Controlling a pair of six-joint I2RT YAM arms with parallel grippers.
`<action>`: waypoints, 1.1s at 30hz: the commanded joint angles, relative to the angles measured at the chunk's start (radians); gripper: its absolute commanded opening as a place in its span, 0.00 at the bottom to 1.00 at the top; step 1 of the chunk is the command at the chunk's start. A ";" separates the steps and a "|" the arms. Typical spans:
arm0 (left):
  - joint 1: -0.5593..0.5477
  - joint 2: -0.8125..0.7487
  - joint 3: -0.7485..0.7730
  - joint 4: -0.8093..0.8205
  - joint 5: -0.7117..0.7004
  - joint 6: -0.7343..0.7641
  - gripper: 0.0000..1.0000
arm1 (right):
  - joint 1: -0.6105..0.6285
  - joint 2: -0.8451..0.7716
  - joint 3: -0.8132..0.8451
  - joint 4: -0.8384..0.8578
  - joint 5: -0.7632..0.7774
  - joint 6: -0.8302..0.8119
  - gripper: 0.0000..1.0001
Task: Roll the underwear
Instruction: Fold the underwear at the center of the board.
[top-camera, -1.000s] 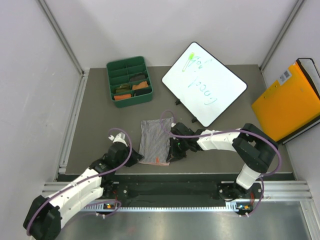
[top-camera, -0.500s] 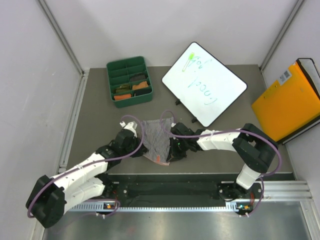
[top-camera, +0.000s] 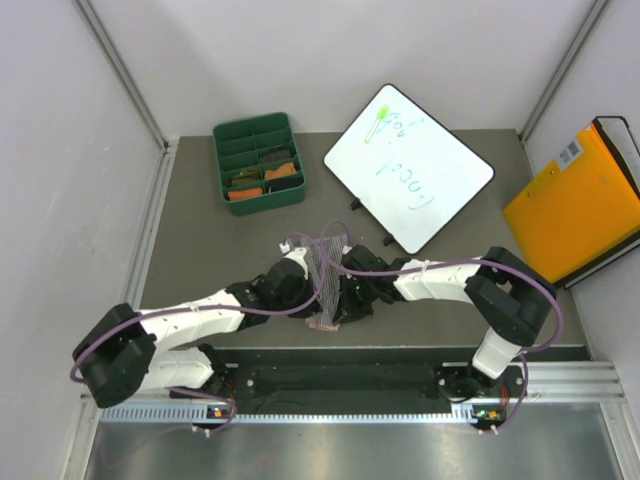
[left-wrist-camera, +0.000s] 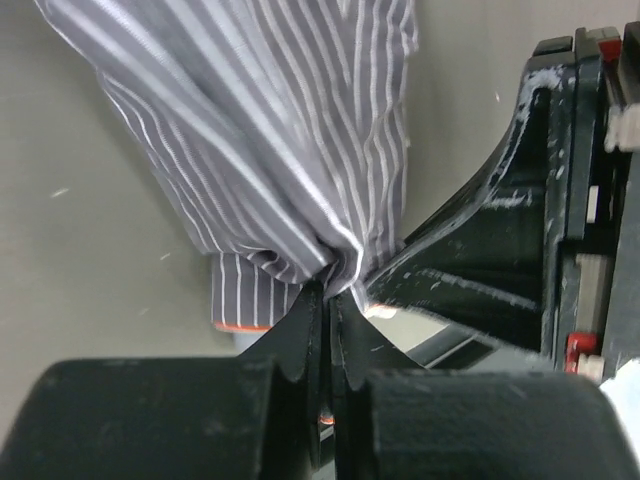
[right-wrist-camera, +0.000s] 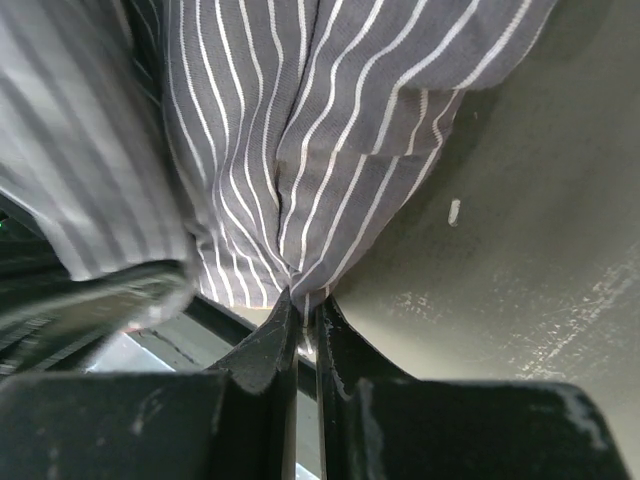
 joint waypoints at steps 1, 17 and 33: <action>-0.044 0.076 0.068 0.100 -0.019 -0.018 0.00 | 0.013 0.022 -0.005 -0.023 0.076 -0.029 0.00; -0.104 0.156 0.015 0.164 -0.096 -0.120 0.00 | -0.024 -0.095 -0.015 -0.125 0.145 -0.059 0.31; -0.116 0.041 -0.179 0.309 -0.033 -0.043 0.00 | -0.127 -0.084 0.200 0.048 0.105 -0.250 0.56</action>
